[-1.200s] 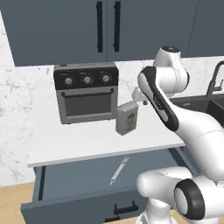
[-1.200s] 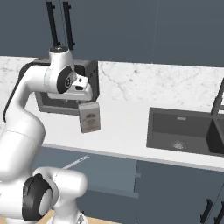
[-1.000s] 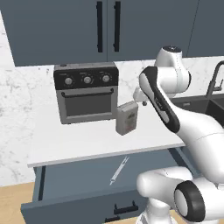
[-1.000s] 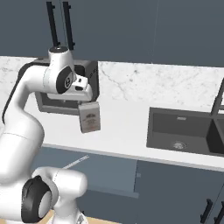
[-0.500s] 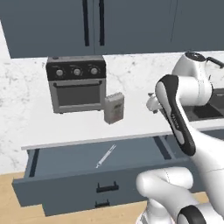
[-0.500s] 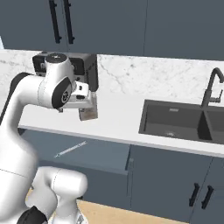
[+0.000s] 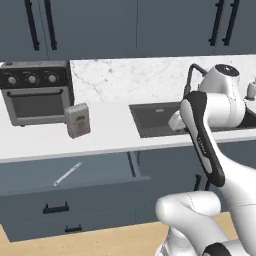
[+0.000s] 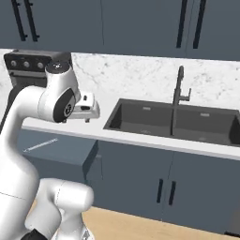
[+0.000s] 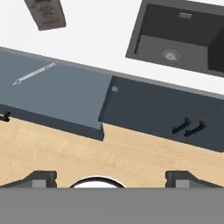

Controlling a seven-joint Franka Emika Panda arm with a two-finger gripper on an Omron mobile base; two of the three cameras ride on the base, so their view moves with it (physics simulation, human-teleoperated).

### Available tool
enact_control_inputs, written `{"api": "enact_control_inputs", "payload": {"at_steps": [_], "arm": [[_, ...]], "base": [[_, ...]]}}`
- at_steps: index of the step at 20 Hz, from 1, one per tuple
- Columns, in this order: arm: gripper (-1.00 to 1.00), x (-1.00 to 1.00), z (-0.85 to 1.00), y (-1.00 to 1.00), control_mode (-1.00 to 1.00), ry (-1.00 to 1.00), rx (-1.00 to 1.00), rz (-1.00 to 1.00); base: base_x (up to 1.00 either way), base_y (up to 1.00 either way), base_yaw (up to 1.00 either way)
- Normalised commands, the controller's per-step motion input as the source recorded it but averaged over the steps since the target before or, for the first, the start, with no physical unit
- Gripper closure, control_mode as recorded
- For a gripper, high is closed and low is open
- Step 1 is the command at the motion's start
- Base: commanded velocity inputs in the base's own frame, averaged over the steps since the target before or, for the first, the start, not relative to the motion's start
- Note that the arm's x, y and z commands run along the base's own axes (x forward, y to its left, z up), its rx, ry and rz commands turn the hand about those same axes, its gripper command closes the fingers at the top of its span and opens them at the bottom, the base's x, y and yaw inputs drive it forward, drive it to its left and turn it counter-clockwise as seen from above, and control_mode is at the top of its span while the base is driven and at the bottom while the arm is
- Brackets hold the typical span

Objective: Pick the tongs from the drawer and place it on the counter.

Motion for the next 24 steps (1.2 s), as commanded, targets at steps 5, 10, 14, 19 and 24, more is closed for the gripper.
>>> {"api": "enact_control_inputs", "payload": {"at_steps": [5, 10, 14, 19, 24], "arm": [[-1.00, 0.00, 0.00, 0.00, 1.00, 0.00, 0.00, 0.00], [-1.00, 0.00, 0.00, 0.00, 1.00, 0.00, 0.00, 0.00], [-1.00, 0.00, 0.00, 0.00, 1.00, 0.00, 0.00, 0.00], [-1.00, -0.08, 0.00, -0.07, -1.00, 0.00, 0.01, 0.10], [-1.00, -0.54, 0.00, 0.02, -1.00, 0.00, 0.00, 0.36]], "base": [[0.64, -0.74, 0.20], [0.45, 0.02, 0.41], [0.01, -0.02, 0.56], [-0.12, -0.21, 0.48], [0.00, 0.00, 0.00]]}}
